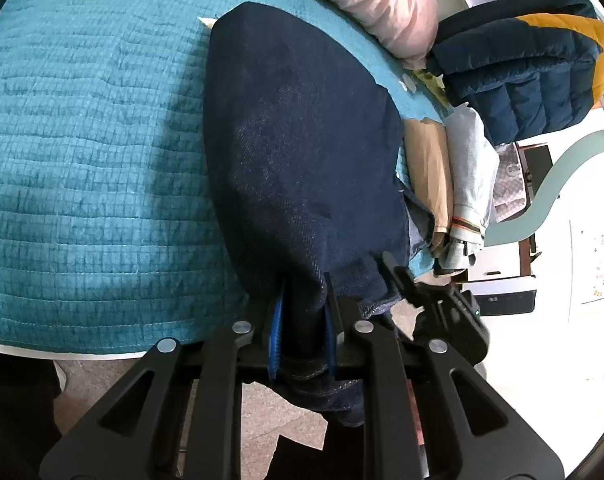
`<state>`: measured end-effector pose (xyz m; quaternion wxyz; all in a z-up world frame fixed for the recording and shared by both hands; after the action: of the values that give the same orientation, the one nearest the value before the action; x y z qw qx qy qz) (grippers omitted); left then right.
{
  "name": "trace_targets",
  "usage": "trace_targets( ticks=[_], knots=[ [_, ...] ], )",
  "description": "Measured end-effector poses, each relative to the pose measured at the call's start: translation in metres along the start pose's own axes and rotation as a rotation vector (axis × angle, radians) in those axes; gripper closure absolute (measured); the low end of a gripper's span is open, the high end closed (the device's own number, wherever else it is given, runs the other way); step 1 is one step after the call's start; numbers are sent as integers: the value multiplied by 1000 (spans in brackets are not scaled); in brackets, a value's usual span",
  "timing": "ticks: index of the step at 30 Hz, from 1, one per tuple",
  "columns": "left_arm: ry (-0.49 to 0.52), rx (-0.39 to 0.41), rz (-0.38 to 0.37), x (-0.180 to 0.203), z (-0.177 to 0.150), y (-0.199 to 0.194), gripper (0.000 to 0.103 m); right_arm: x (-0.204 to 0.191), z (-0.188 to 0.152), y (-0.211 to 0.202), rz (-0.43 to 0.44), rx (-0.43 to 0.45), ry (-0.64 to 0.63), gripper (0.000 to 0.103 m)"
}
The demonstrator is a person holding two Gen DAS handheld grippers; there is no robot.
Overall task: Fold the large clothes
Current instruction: 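Fold the bundle end over with the left tool while the right tool lifts the other end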
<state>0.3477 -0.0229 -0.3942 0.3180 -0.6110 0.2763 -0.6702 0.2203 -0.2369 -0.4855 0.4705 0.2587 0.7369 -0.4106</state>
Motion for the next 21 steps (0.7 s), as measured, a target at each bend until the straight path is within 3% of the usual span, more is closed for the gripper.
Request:
trace_targets(
  ticks=[8,11,14,16,18,19,20,21],
  knots=[
    [-3,-39,2,-7,-2,10,85,14,31,22,17,-16,33,65],
    [-15,-40,-11,-9,1,5,84,-1,30,22,-59,-25,-98,87],
    [33,6,-4,-5,13,-14,84,-18,26,15,-88,-26,-189,89],
    [54,52,-4,-2,32,-25,77,-26,28,11,-132,-20,-239,90],
    [49,89,-18,-2,59,-27,60,-27,31,11,-163,-24,-259,90],
    [52,103,-15,-2,73,-26,59,-27,31,13,-186,-24,-280,90],
    [68,119,0,-1,90,-24,56,-25,31,14,-197,-24,-288,90],
    [83,127,21,0,108,-19,47,-24,33,12,-198,-23,-283,90]
  ],
)
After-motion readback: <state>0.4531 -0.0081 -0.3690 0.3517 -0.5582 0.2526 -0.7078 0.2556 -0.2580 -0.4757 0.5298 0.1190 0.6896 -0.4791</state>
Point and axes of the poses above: each gripper's, at about its wrist camera, not at the fingertips, and y roughly the way its jaws point, x to its right, z to its top, the point moved 4 cm from there along y, roughly the way its jaws point, and after that the axes turned 2 degrees about -x, right-handed, at the moved point
